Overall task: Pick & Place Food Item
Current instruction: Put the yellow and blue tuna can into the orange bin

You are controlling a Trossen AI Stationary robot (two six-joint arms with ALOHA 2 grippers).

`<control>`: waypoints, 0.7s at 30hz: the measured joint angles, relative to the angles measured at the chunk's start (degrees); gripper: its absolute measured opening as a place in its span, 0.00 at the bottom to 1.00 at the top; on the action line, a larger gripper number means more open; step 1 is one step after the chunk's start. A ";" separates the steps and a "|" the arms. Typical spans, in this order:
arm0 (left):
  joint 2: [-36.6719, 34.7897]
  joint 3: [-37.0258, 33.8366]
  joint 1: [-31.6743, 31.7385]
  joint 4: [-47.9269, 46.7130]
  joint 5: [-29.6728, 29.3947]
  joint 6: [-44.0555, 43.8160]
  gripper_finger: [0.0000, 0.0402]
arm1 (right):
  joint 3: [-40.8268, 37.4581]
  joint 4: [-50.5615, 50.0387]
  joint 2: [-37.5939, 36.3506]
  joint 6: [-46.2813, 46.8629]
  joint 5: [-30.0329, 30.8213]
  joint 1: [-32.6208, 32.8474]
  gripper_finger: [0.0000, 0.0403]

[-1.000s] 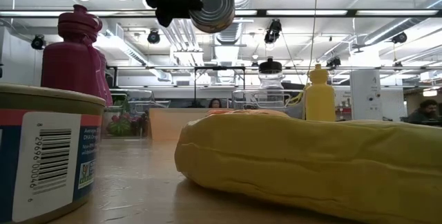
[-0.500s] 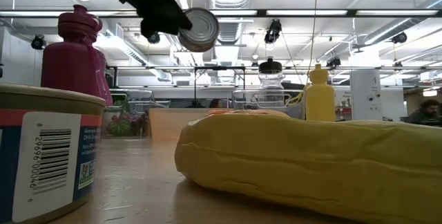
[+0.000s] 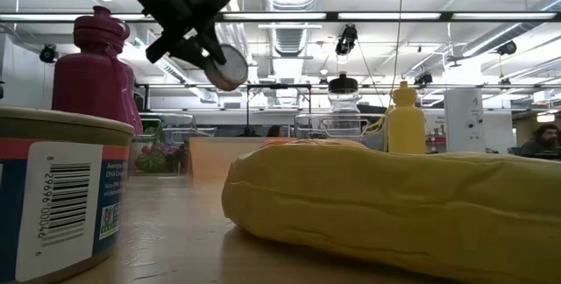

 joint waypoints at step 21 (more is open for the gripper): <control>13.65 7.06 11.79 -0.64 -1.74 -2.99 0.36 | 0.00 0.58 0.24 -1.23 0.01 -0.50 0.70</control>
